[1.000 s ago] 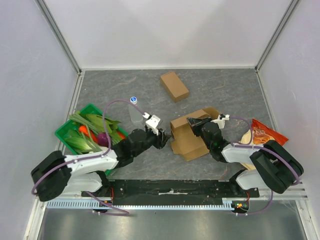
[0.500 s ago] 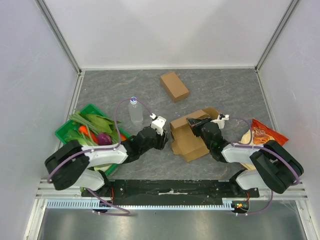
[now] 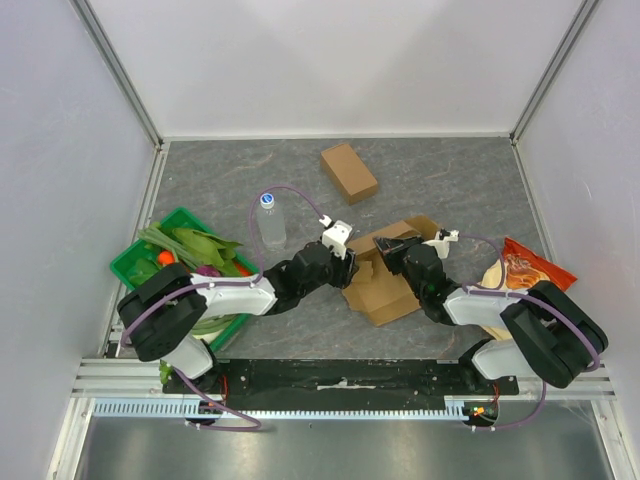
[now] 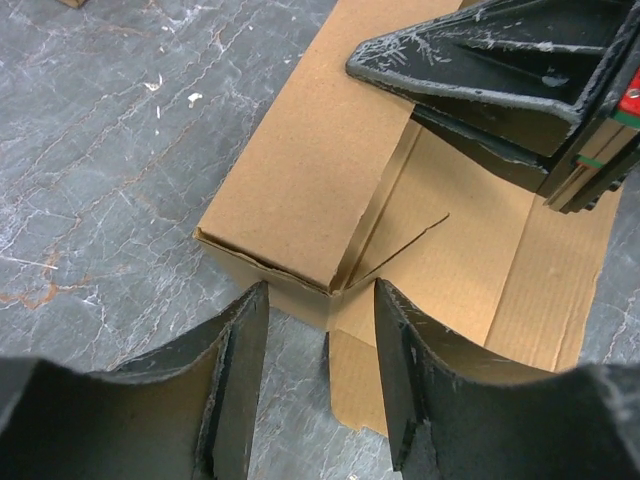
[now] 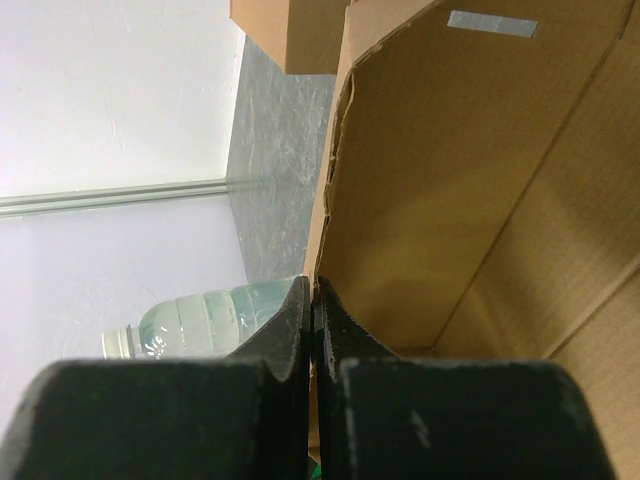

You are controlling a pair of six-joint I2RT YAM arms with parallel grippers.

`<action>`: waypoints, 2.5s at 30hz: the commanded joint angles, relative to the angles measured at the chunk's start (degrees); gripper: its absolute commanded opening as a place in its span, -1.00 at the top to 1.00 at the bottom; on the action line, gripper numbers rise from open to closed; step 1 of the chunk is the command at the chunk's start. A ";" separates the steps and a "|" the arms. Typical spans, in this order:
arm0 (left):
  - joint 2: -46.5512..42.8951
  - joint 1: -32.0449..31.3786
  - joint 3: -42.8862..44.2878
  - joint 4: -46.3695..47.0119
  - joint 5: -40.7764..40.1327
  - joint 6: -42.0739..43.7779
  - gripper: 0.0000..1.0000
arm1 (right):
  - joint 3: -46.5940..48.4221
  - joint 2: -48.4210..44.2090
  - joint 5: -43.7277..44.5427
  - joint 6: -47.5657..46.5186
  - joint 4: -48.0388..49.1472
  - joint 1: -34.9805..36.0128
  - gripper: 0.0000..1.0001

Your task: Fold the paper box

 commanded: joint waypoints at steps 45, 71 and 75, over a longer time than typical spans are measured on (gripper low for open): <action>25.33 -8.48 15.21 -4.51 -58.48 -19.99 0.96 | -8.97 -2.47 6.31 8.75 2.48 7.10 1.00; 24.80 -8.21 1.61 21.72 -54.37 -4.48 0.96 | -2.66 -30.71 7.02 -18.99 -30.62 9.82 -0.96; 23.32 -8.21 -2.70 31.23 -52.26 3.02 0.96 | 6.04 -44.99 8.24 -40.22 -57.58 7.03 -0.96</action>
